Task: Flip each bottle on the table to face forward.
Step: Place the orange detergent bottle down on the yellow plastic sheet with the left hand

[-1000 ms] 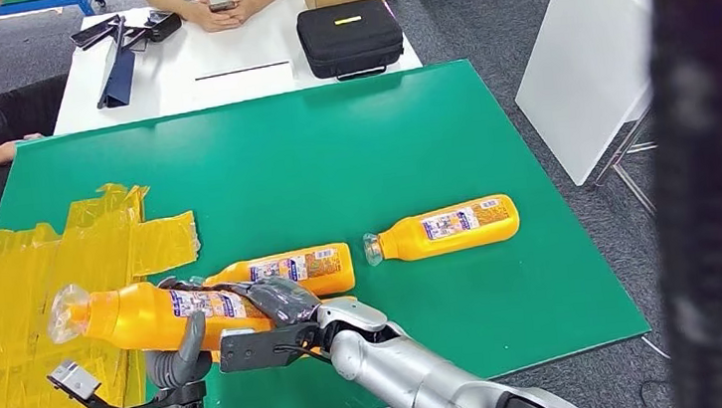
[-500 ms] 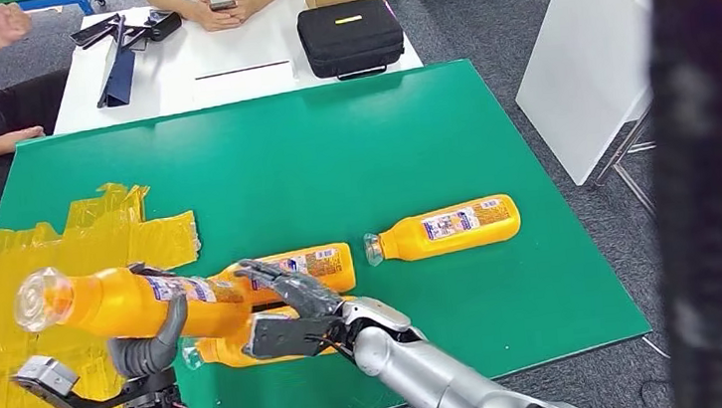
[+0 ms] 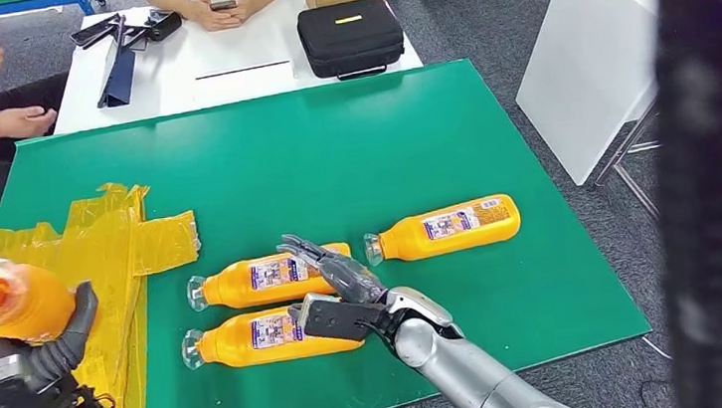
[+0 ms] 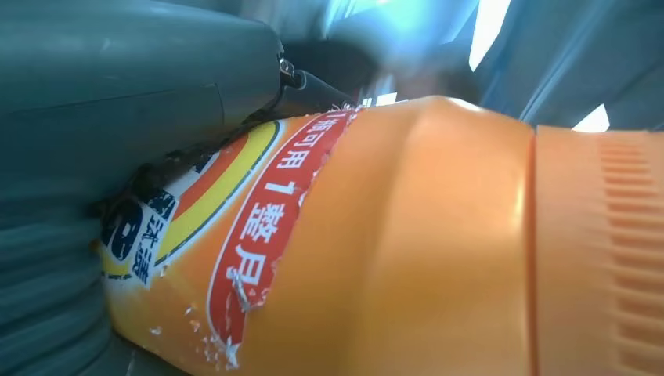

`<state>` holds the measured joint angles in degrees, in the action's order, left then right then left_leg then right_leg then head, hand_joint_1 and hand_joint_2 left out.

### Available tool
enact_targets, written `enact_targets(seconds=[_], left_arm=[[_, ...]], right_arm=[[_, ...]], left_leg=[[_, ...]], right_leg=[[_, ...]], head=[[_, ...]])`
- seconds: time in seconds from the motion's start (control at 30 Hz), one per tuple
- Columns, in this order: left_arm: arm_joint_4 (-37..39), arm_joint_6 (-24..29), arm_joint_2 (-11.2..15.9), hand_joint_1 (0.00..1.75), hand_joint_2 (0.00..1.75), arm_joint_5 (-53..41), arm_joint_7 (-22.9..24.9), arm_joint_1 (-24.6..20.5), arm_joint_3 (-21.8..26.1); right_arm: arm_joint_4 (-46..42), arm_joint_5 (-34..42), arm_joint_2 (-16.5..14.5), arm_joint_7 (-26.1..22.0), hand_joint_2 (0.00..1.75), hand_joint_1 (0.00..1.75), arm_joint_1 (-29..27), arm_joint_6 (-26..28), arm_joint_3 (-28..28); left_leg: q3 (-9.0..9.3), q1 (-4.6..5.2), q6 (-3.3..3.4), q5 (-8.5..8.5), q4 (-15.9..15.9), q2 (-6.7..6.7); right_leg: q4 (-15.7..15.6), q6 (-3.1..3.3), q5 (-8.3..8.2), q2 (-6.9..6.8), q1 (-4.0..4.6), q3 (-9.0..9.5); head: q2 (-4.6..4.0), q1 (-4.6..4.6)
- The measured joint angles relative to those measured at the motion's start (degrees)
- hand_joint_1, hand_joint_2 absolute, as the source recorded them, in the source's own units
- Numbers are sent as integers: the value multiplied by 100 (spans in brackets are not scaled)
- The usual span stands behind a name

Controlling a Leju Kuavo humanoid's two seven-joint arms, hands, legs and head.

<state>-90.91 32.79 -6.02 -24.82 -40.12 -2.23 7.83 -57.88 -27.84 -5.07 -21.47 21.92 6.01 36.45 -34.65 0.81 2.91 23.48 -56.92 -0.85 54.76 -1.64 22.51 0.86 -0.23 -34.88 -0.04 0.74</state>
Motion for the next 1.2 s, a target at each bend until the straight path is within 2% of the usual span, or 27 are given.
enact_targets(seconds=[0.07, 0.13, 0.17, 0.23, 0.3, 0.33, 0.4, 0.63, 0.67, 0.7, 0.77, 0.8, 0.83, 1.0, 1.2], left_arm=[[137, 580, 46, 175, 175, -1616, 79, -126, 257], [440, 677, 57, 175, 175, -3420, 420, -321, 581], [656, 688, 68, 175, 175, -4364, 778, -414, 712], [1235, 696, 157, 175, 175, -5799, 1859, -596, 758], [2061, 700, 382, 175, 175, -6375, 3093, -805, 453], [2505, 701, 517, 175, 175, -6444, 3550, -920, 242], [3357, 705, 766, 175, 175, -6457, 4004, -1138, -132], [5445, 783, 1175, 175, 175, -6354, 3967, -1981, -595], [5631, 775, 1196, 149, 175, -6332, 3946, -2092, -614], [5796, 752, 1213, 106, 175, -6309, 3931, -2188, -622], [6079, 689, 1252, 19, 87, -6256, 3910, -2337, -625], [6204, 658, 1271, 1, 44, -6227, 3901, -2394, -624], [6310, 636, 1290, 0, 0, -6200, 3893, -2438, -623], [6634, 480, 1347, 0, 0, -6046, 3833, -2599, -591], [6756, 655, 1360, 0, 0, -5478, 3238, -2609, -372]], right_arm=[[-67, -140, 59, 80, 175, 0, -25, -25, -4], [-97, -263, 93, 147, 175, 0, -28, -80, 5], [-102, -320, 104, 176, 175, 0, -24, -119, 17], [-104, -432, 129, 232, 175, 0, -10, -211, 70], [-100, -580, 156, 300, 175, 0, 27, -342, 183], [-93, -661, 164, 337, 175, 0, 53, -408, 256], [-73, -804, 168, 423, 175, 0, 103, -502, 409], [111, -1042, 127, 683, 175, 0, 241, -555, 830], [145, -1052, 116, 697, 175, 0, 259, -557, 868], [176, -1056, 101, 706, 175, 0, 275, -561, 897], [235, -1063, 66, 718, 175, 0, 310, -577, 951], [264, -1069, 48, 722, 175, 0, 329, -587, 978], [293, -1079, 31, 730, 175, 0, 349, -597, 1004], [484, -1204, -40, 822, 175, 0, 428, -596, 1070], [785, -1557, -136, 1169, 175, 0, 467, -435, 1165]], left_leg=[[0, 0, 0, -1, 0, -4], [1, 0, 0, -3, 0, -7], [1, 1, 0, -3, 0, -6], [2, 1, -3, -5, 1, -2], [2, 1, -6, -9, 0, 3], [1, 1, -7, -10, 0, 6], [1, 0, -9, -12, 0, 7], [15, 3, -12, -14, 3, -32], [21, 3, -13, -15, 4, -41], [28, 4, -16, -15, 5, -50], [45, 3, -31, -12, 7, -59], [51, 3, -40, -12, 9, -61], [54, 2, -47, -13, 9, -61], [63, -1, -70, -44, 11, -60], [58, -3, -63, -70, 10, -63]], right_leg=[[0, 0, 0, -4, 0, 0], [0, 1, 0, -7, 0, 2], [0, 1, 0, -7, -1, 1], [0, 7, -6, -5, -1, -1], [0, 14, -12, -3, -1, -3], [0, 16, -13, -2, 0, -4], [1, 16, -14, 0, 0, -4], [10, 22, -2, -24, -3, 19], [9, 25, 4, -34, -3, 28], [9, 29, 9, -42, -3, 38], [9, 34, 15, -51, -2, 54], [10, 36, 15, -52, -2, 59], [11, 38, 14, -51, -2, 62], [26, 64, -6, -52, 1, 60], [36, 69, -21, -56, 2, 53]], head=[[0, 1], [0, 0], [0, 0], [0, -1], [0, -1], [0, 0], [0, 1], [0, 1], [0, 0], [0, 0], [0, 1], [0, 1], [0, 2], [0, 3], [0, 1]])
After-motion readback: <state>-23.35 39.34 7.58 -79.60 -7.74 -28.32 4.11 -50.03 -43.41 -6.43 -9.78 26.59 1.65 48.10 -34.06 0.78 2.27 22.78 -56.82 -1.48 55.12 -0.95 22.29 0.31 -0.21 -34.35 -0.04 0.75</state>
